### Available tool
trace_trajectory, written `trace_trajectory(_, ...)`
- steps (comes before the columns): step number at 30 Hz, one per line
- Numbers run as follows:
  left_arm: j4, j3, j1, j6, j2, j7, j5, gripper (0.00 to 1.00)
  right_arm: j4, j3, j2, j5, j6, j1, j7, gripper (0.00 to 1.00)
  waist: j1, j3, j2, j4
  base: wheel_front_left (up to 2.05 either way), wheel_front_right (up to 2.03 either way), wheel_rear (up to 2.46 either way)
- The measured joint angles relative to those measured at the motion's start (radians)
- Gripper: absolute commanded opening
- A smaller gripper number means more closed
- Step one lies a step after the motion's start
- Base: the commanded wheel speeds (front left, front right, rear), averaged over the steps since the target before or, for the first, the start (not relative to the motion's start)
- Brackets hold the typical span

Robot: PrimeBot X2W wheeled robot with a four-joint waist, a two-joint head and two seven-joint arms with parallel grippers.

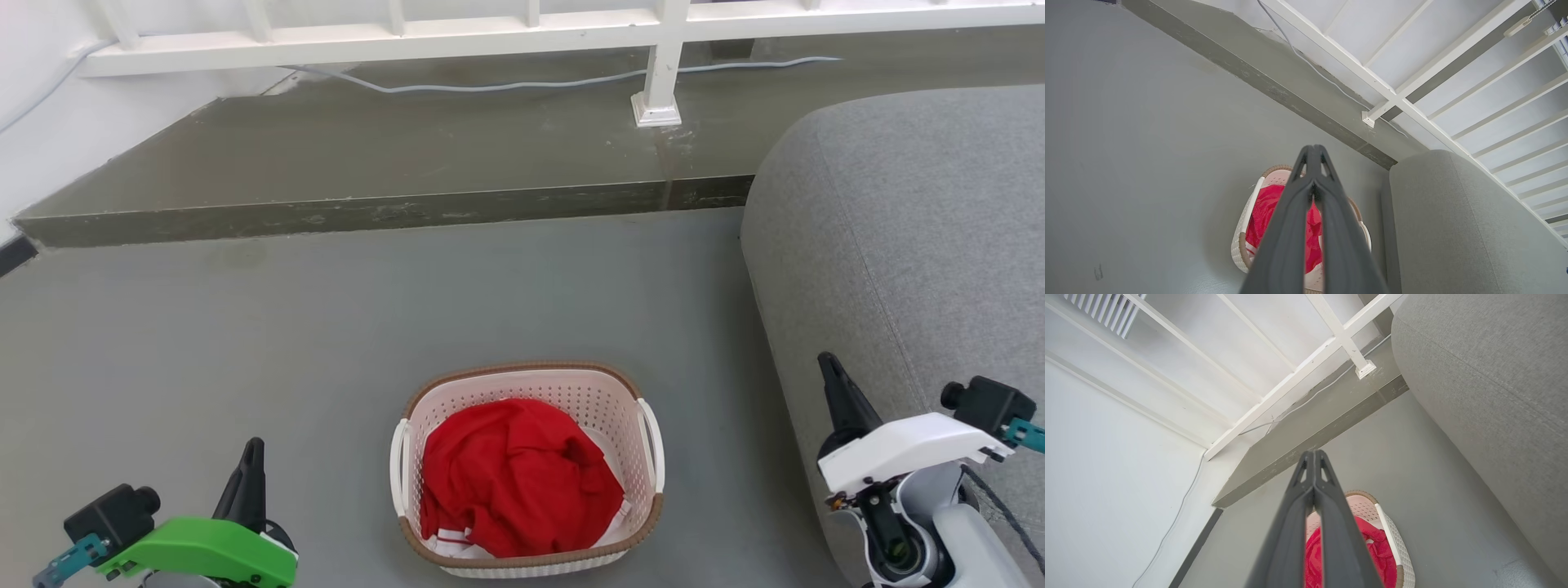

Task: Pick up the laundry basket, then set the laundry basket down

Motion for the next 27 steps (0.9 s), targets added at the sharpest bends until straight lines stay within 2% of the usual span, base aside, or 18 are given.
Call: trace_trajectory(27, 0.056, 0.067, -0.044, -0.059, -0.015, 0.05, -0.341, 0.0, 0.031, -0.094, 0.013, 0.365, 0.062, -0.007, 0.035, 0.0, 0.0, -0.017, 0.0, 0.018, 0.0, 0.0, 0.0)
